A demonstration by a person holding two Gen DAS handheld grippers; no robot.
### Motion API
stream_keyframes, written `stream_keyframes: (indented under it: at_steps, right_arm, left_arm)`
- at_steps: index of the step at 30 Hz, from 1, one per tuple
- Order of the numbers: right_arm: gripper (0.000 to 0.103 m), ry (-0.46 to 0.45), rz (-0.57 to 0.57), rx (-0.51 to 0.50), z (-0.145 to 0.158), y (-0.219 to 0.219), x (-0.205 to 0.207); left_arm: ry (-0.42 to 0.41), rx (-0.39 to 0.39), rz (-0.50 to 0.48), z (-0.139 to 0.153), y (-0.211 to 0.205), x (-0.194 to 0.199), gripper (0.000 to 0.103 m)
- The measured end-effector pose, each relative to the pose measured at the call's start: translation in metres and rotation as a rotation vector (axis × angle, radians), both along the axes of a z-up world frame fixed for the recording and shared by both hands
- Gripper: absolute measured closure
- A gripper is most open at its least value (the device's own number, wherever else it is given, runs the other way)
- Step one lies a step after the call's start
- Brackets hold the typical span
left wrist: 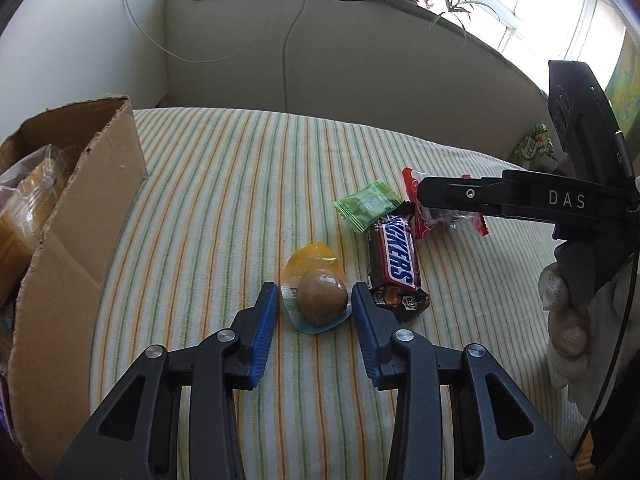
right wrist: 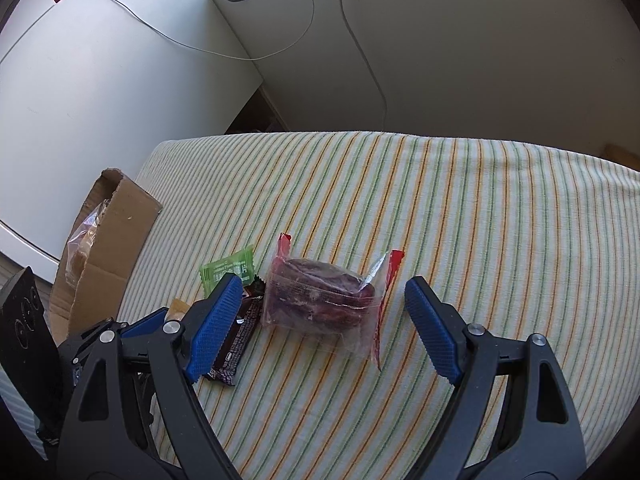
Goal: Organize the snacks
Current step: 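Grasp the yellow-wrapped round candy with the left tool while the right tool grasps the red-trimmed bag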
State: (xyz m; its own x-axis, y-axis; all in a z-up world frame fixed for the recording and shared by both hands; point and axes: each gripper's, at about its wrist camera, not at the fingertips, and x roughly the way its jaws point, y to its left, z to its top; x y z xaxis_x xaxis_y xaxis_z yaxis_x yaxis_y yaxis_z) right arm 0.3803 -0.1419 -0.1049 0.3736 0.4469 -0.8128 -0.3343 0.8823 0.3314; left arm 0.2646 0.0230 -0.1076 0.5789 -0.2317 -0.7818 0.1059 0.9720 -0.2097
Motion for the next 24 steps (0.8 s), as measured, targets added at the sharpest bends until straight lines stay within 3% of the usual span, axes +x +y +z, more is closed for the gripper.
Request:
stream_keyframes:
  at_steps: [3, 8, 24]
  right_arm:
    - [0.019, -0.001, 0.002, 0.000, -0.001, 0.001, 0.000]
    - [0.042, 0.007, 0.024, -0.011, -0.001, 0.002, -0.003]
    - [0.045, -0.008, -0.002, -0.011, 0.006, -0.015, -0.013]
  left_arm:
    - [-0.003, 0.012, 0.004, -0.001, 0.001, -0.001, 0.072]
    - [-0.014, 0.036, 0.000, 0.000, -0.003, -0.004, 0.073]
    - [-0.020, 0.035, -0.002, 0.000, -0.007, -0.004, 0.076]
